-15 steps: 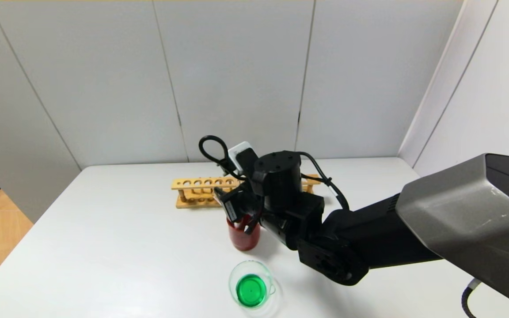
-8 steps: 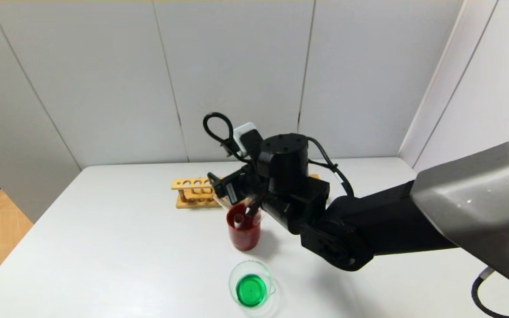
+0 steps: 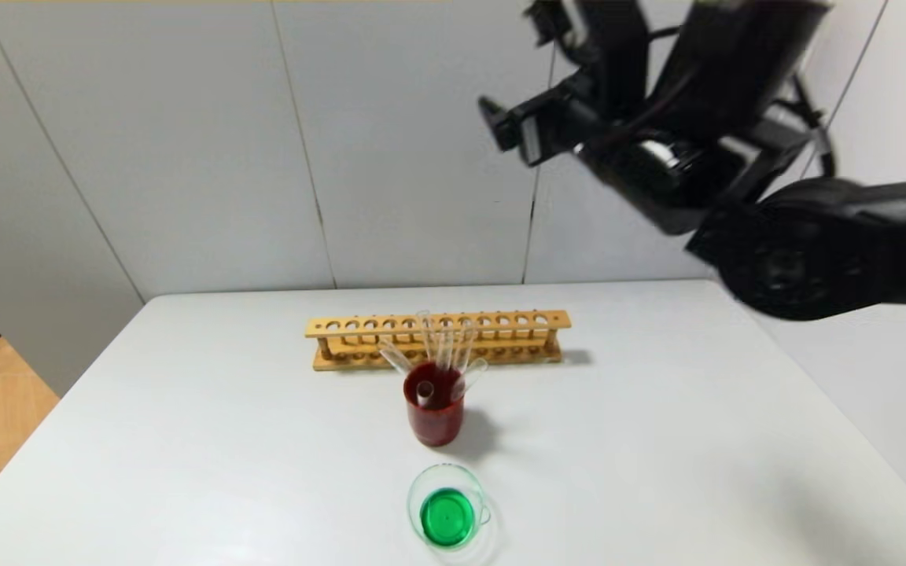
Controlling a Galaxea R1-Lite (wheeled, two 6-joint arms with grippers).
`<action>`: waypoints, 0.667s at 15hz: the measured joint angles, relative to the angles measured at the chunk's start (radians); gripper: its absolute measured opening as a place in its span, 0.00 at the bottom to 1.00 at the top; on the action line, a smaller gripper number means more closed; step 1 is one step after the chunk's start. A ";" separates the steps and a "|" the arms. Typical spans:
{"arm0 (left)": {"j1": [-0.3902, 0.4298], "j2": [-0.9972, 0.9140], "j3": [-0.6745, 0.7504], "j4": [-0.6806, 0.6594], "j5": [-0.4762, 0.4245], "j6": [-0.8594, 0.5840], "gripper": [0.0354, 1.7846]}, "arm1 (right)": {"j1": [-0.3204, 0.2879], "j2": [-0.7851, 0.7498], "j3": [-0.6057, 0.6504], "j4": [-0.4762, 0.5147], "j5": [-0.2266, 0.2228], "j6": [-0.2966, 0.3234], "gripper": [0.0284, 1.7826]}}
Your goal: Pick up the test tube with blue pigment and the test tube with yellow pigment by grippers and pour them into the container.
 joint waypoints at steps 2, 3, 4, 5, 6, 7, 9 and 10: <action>0.000 0.000 0.000 0.000 0.000 0.000 0.98 | -0.081 -0.170 0.000 0.073 -0.058 -0.058 0.98; 0.000 0.000 0.000 0.000 0.000 0.000 0.98 | -0.117 -0.266 0.003 0.129 -0.092 -0.073 0.98; 0.000 0.000 0.000 0.000 0.000 0.000 0.98 | -0.157 -0.368 0.006 0.199 -0.127 -0.083 0.98; 0.000 0.000 0.000 0.000 0.000 0.000 0.98 | -0.203 -0.483 0.009 0.285 -0.163 -0.089 0.98; 0.000 0.000 0.000 0.000 0.000 0.000 0.98 | -0.249 -0.592 0.010 0.373 -0.192 -0.093 0.98; 0.000 0.000 0.000 0.000 0.000 0.000 0.98 | -0.298 -0.710 0.013 0.475 -0.216 -0.095 0.98; 0.000 0.000 0.000 0.000 0.000 0.000 0.98 | -0.389 -0.924 0.029 0.668 -0.252 -0.084 0.98; 0.000 0.000 0.000 0.000 0.000 0.000 0.98 | -0.433 -1.025 0.050 0.759 -0.264 -0.068 0.98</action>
